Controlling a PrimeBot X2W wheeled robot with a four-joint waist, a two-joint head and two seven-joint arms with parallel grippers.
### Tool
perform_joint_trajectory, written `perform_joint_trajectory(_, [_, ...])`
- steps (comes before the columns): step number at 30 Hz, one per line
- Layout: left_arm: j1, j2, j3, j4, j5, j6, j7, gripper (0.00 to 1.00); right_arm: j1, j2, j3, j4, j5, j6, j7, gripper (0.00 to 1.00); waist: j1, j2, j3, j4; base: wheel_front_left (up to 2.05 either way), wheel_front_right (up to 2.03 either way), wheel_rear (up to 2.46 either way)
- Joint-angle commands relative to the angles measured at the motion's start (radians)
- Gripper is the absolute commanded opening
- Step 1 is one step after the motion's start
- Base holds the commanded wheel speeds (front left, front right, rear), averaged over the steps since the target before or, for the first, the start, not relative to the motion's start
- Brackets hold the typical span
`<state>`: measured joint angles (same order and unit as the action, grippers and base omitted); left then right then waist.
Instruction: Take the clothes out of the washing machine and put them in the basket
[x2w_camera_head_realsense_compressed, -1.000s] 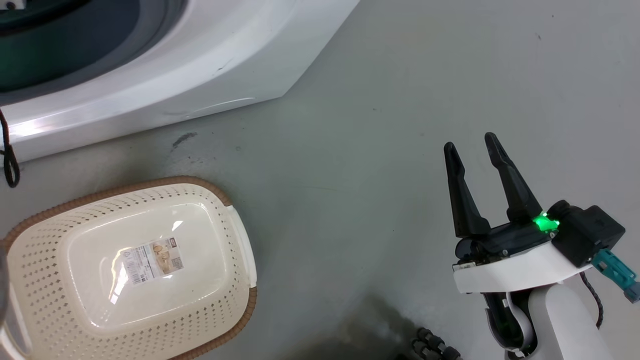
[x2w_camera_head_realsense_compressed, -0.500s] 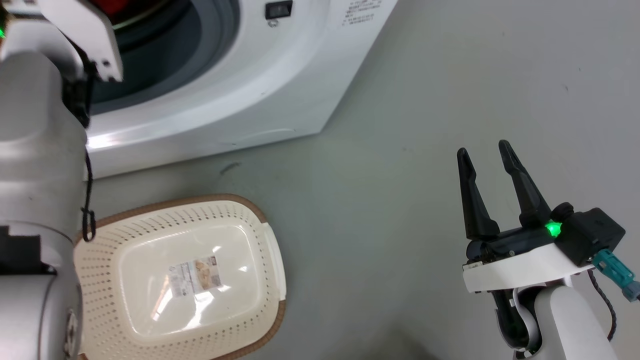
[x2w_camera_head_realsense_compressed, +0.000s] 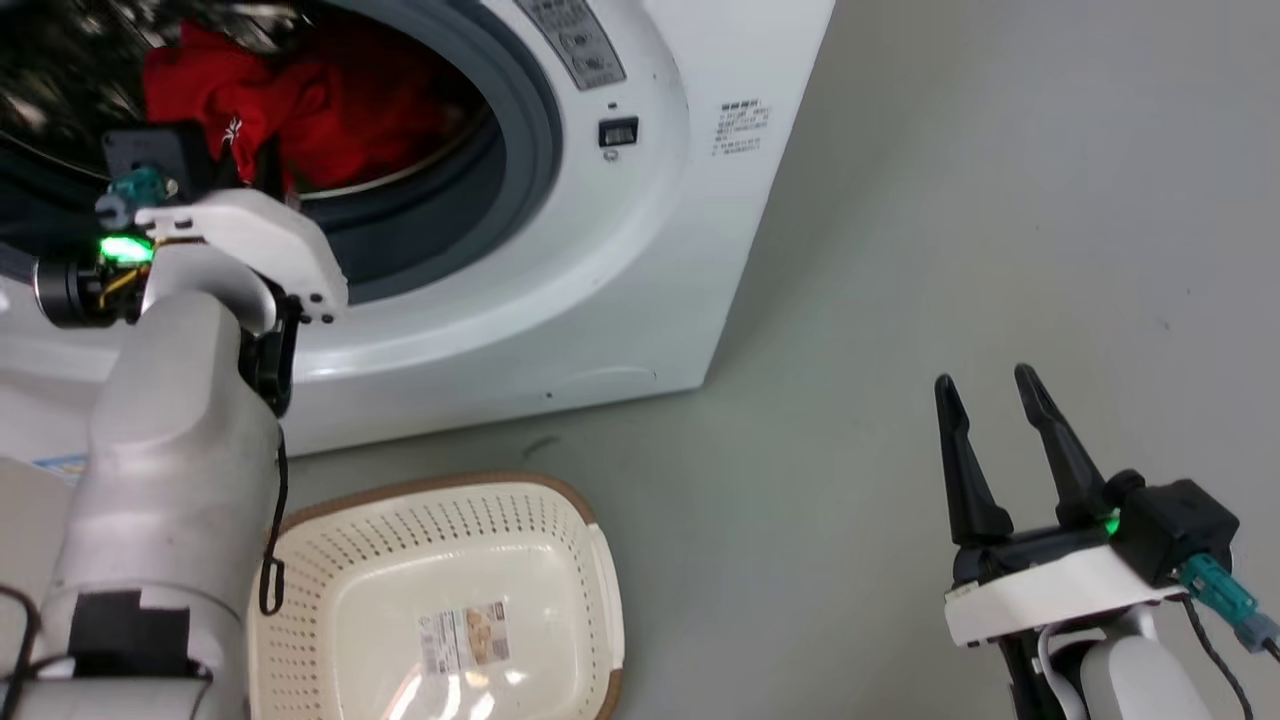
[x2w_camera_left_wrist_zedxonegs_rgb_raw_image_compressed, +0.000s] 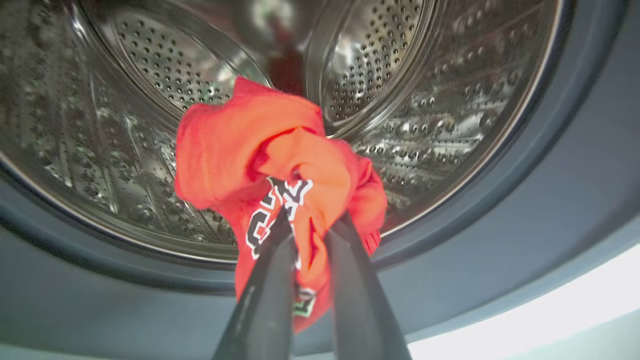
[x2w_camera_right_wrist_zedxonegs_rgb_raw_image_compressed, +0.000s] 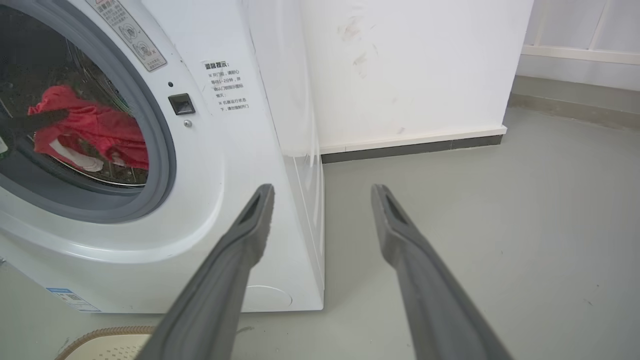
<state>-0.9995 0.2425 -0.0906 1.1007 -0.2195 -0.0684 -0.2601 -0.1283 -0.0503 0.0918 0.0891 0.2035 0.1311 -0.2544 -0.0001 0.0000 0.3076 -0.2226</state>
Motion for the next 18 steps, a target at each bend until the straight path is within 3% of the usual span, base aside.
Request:
perform_joint_trajectory(1, [0.024,0.000,0.005,-0.014,-0.005,-0.003,-0.007,0.00,0.013,0.000,-0.003,-0.002,-0.002,-0.001,0.004,1.00,0.0001,0.0000,-0.043,0.019,0.00,0.00,0.00])
perform_joint_trajectory(18, [0.483,-0.082,0.076,-0.566,0.027,0.009,-0.006,0.00,0.138,0.001,-0.053,-0.057,-0.008,-0.001,0.066,1.00,0.0001,0.0000,-0.248,0.090,0.00,0.00,0.00])
